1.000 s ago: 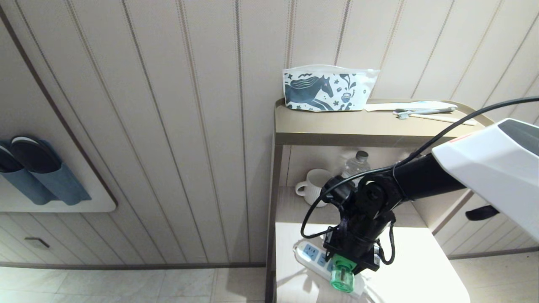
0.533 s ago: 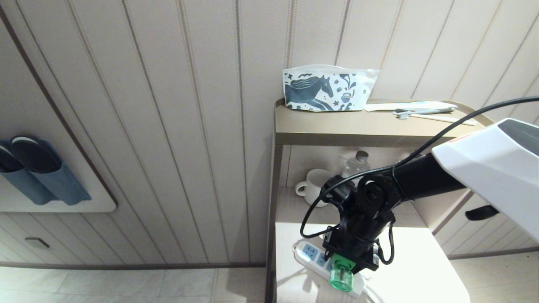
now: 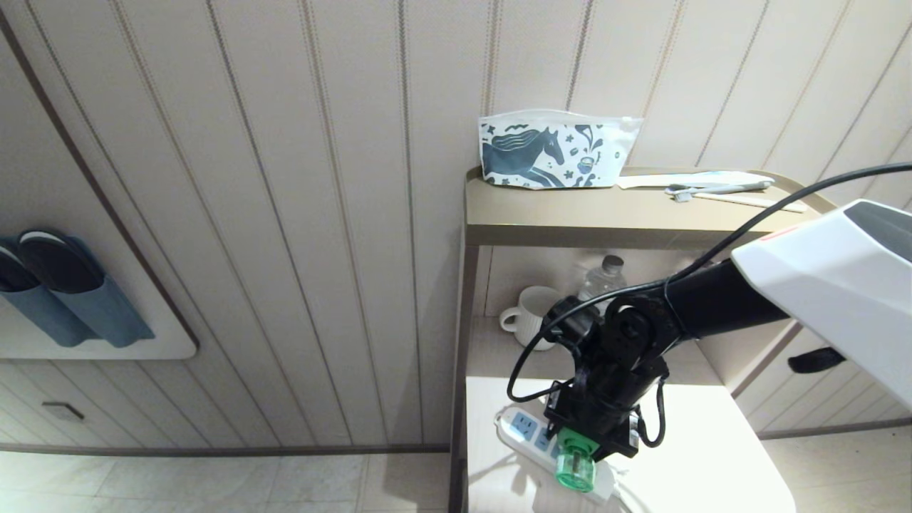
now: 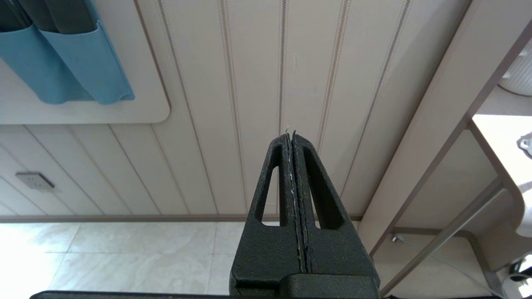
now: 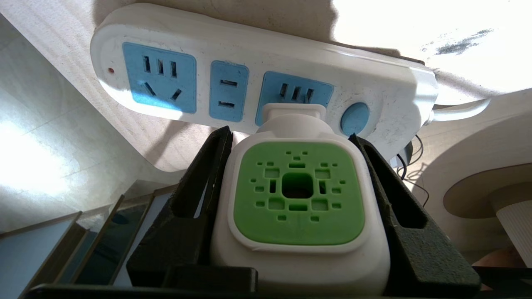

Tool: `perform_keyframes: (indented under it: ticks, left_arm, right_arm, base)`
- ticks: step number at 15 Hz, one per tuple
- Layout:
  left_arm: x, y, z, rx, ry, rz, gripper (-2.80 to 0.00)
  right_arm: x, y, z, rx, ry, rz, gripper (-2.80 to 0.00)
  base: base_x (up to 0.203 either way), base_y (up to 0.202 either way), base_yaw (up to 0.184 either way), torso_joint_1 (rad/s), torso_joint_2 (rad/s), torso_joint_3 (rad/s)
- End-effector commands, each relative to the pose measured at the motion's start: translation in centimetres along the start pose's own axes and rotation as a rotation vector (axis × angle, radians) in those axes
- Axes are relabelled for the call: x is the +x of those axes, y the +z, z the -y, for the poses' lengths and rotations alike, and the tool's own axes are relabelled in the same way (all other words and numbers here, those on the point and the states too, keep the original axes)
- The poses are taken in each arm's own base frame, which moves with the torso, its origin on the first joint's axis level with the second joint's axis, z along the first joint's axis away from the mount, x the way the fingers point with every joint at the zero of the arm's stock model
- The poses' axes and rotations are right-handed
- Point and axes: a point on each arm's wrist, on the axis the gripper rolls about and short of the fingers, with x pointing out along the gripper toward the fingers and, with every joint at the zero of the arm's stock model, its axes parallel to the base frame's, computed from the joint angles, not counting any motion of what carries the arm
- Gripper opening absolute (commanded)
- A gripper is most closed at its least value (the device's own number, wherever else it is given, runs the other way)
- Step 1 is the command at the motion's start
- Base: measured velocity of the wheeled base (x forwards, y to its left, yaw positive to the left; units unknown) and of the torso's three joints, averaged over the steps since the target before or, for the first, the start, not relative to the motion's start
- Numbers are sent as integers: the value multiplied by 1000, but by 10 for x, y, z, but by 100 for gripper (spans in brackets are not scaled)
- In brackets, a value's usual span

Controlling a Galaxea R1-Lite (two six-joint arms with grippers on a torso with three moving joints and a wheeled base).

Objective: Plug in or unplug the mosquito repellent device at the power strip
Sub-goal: Insert the plug into the socket

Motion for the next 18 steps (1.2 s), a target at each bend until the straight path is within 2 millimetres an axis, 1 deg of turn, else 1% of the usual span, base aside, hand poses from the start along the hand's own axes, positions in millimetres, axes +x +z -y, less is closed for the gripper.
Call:
perform_keyframes:
  ticks: [1, 8, 18]
  left_arm:
    - [0, 0, 0, 0, 0, 0, -280]
    - [0, 0, 0, 0, 0, 0, -280]
    - [0, 0, 0, 0, 0, 0, -280]
  right_arm:
    - [3, 0, 1, 6, -10, -7, -280]
    - [6, -4, -3, -9, -15, -15, -280]
    - [-7, -7, -4, -2, 15, 3, -280]
  base:
    - [0, 0, 0, 0, 0, 0]
    - [0, 0, 0, 0, 0, 0]
    - [0, 0, 0, 0, 0, 0]
